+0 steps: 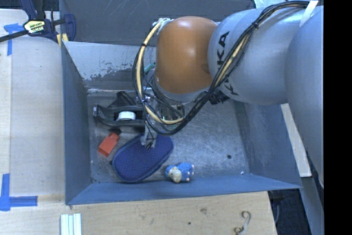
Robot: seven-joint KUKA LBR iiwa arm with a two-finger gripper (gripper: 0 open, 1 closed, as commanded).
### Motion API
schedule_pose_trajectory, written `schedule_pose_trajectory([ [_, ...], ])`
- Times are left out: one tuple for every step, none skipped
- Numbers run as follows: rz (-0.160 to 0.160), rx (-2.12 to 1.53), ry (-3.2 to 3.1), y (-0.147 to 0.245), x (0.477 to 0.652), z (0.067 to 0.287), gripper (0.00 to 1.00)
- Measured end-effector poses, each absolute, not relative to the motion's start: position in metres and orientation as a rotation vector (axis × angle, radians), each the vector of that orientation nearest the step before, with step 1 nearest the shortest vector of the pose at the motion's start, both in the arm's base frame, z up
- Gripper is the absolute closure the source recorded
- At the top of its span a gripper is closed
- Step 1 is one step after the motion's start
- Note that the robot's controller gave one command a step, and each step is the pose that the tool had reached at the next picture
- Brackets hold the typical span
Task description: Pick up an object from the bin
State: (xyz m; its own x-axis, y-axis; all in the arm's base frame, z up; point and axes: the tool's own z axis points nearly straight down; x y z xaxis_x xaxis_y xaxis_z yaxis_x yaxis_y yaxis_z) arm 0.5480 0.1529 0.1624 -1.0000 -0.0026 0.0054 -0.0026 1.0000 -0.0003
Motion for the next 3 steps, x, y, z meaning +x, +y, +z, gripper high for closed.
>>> schedule_pose_trajectory([
  [-0.003,0.165,-3.13,0.164,0.599,0.067,0.0],
  [0.0,0.164,-3.127,0.163,0.598,0.071,1.0],
  [0.001,0.121,-3.143,0.155,0.609,0.177,1.0],
])
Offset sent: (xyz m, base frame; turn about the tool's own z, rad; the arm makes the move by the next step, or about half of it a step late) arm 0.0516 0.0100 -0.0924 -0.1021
